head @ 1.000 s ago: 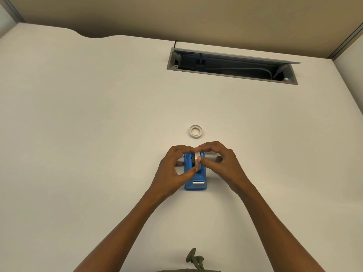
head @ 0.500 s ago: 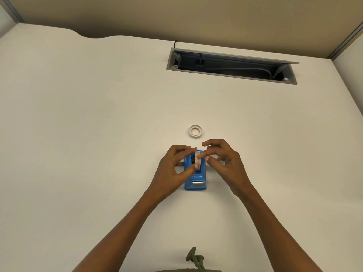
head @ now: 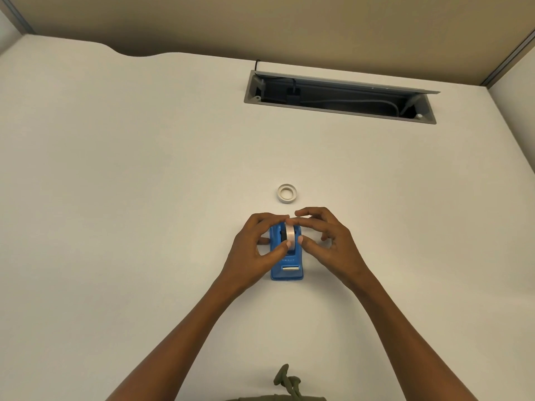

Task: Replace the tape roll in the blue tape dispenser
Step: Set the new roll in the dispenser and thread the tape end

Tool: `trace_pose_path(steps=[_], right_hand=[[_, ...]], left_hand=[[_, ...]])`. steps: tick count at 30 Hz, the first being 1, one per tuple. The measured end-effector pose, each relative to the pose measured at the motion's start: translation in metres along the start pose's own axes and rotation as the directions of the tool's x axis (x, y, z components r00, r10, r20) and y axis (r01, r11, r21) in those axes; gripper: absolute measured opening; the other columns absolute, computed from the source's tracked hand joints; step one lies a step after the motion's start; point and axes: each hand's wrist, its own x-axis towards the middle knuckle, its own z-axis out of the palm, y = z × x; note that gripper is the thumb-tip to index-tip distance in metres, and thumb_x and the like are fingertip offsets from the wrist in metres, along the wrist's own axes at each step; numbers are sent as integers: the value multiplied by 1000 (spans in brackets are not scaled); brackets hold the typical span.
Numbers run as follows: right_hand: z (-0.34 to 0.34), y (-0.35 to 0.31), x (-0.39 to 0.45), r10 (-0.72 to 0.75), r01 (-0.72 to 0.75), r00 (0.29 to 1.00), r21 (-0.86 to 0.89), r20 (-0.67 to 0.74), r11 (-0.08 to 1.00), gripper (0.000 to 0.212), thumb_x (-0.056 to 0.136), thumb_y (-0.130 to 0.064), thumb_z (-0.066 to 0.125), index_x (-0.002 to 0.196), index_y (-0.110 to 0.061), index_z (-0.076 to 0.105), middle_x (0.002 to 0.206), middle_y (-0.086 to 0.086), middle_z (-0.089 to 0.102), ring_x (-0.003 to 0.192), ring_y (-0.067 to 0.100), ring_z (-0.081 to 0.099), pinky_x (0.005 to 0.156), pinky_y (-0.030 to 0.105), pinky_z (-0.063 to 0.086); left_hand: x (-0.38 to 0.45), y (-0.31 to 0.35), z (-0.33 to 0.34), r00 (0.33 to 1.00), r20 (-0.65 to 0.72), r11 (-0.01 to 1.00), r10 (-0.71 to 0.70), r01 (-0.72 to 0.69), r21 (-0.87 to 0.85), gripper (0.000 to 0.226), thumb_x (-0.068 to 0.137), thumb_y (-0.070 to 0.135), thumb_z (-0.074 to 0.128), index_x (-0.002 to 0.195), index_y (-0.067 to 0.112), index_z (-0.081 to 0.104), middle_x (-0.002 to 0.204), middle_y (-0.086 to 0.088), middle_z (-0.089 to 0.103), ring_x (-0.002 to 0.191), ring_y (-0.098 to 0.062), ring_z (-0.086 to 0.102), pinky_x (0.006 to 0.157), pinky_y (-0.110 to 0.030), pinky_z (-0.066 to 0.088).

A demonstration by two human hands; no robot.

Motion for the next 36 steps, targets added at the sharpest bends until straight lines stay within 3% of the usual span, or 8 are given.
trace_pose_path(steps=[4,7,21,24,27,30,35,36], right_hand=[[0,-2,1,-4,4,1000,-7,26,1000,37,78,-18,74,114,-16,66,121,2,57,111,11,52,75,1,39],[1,-4,2,-21,21,1000,-2,22,1000,38,76,-15,75,112,-14,65,119,3,58,106,6,54,75,1,39],[6,-5,8,-27,27,1000,73,-12,997,24,73,-7,76,94,-10,64,102,6,64,91,6,57,71,4,39],[6,-7,9,-30,33,999,83,-29,996,20,71,-16,74,87,-16,63,99,4,65,90,8,56,71,4,38],[7,-9,12,-11,15,998,79,-59,997,11,71,-23,69,80,-25,64,95,0,64,91,11,57,68,5,36],[7,-10,14,-21,29,995,74,-96,997,22,74,-18,75,75,-36,62,93,-2,64,90,10,58,67,7,38],[3,-9,14,33,-24,992,76,-122,997,1,80,-26,71,79,-26,71,93,-6,63,87,-1,57,66,5,38],[2,-8,14,37,-30,991,62,-125,998,7,81,-29,69,83,-23,73,94,-8,62,88,-3,56,66,4,38]], left_hand=[[0,-1,-1,1000,16,1000,-1,0,21,48,77,31,67,122,21,55,119,1,53,110,-13,55,86,-24,52],[-1,-2,-2,999,38,999,1,-2,34,52,77,27,66,125,16,53,122,-2,52,112,-15,54,89,-26,53],[1,-4,-2,999,49,1000,-4,3,24,48,72,26,65,119,23,56,119,1,52,110,-12,55,86,-21,52],[2,-3,-2,999,50,1000,-1,0,25,46,71,26,66,115,32,53,117,6,50,107,-8,54,83,-13,50],[1,-4,-2,999,53,999,7,-9,31,46,71,25,67,115,31,54,119,4,51,108,-8,54,84,-15,51],[1,-5,-2,999,53,999,11,-12,33,46,71,25,68,115,30,53,120,4,51,108,-9,54,84,-15,51],[2,-7,-2,999,51,999,14,-15,31,48,75,18,73,112,36,50,116,7,49,105,-6,54,81,-7,48],[2,-7,-2,999,53,999,13,-15,34,48,75,17,73,111,39,49,116,9,48,104,-5,54,80,-6,48]])
